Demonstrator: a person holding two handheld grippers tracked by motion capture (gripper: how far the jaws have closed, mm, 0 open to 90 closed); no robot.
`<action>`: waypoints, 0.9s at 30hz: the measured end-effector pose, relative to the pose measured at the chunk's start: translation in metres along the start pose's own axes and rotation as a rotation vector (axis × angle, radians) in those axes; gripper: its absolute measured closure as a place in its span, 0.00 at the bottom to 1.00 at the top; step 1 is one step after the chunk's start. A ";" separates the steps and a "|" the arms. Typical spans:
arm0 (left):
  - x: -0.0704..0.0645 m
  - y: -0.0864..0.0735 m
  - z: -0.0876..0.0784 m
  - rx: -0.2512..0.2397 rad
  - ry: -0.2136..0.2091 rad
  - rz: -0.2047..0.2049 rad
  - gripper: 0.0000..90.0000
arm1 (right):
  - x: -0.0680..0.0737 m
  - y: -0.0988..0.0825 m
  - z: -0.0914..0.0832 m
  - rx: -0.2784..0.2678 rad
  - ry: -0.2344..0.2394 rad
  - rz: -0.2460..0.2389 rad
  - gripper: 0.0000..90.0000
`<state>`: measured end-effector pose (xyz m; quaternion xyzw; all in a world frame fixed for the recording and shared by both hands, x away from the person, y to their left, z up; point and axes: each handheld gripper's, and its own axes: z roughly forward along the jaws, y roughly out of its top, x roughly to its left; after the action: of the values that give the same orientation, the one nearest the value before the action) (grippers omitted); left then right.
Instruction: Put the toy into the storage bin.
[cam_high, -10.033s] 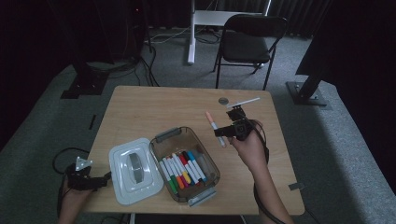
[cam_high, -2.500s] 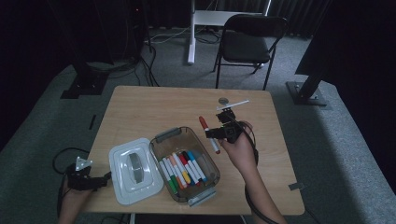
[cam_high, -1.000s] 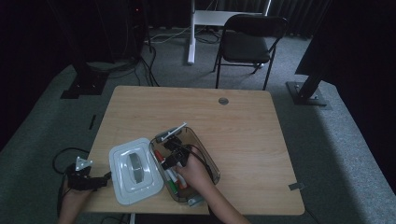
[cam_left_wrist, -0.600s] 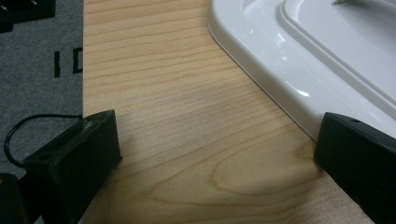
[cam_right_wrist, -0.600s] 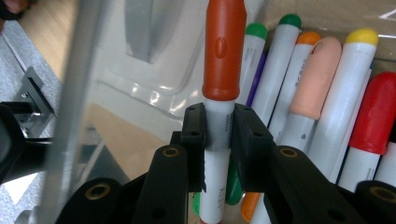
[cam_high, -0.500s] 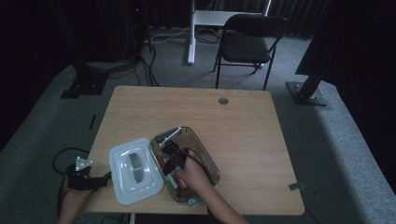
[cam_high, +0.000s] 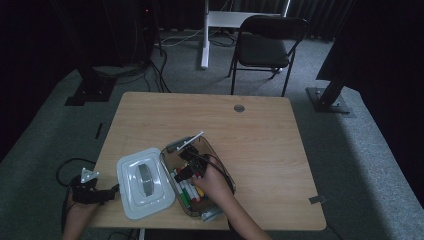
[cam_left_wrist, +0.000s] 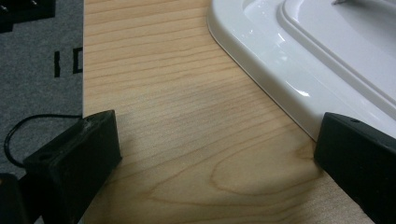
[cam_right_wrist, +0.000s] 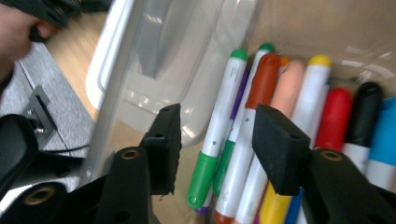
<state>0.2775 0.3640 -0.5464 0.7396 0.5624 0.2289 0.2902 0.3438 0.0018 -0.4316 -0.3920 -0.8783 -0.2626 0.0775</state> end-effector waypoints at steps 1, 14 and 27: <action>0.000 0.000 0.000 0.000 0.000 0.000 0.01 | -0.001 -0.001 -0.006 -0.017 0.004 -0.002 0.55; 0.000 0.000 0.000 0.001 0.000 0.000 0.01 | -0.029 -0.017 -0.074 -0.221 -0.005 -0.026 0.33; 0.000 0.000 0.000 0.000 0.000 0.000 0.01 | -0.063 -0.038 -0.097 -0.326 -0.042 0.014 0.20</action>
<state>0.2775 0.3640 -0.5464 0.7397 0.5624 0.2290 0.2901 0.3522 -0.1108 -0.3853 -0.4107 -0.8227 -0.3930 -0.0036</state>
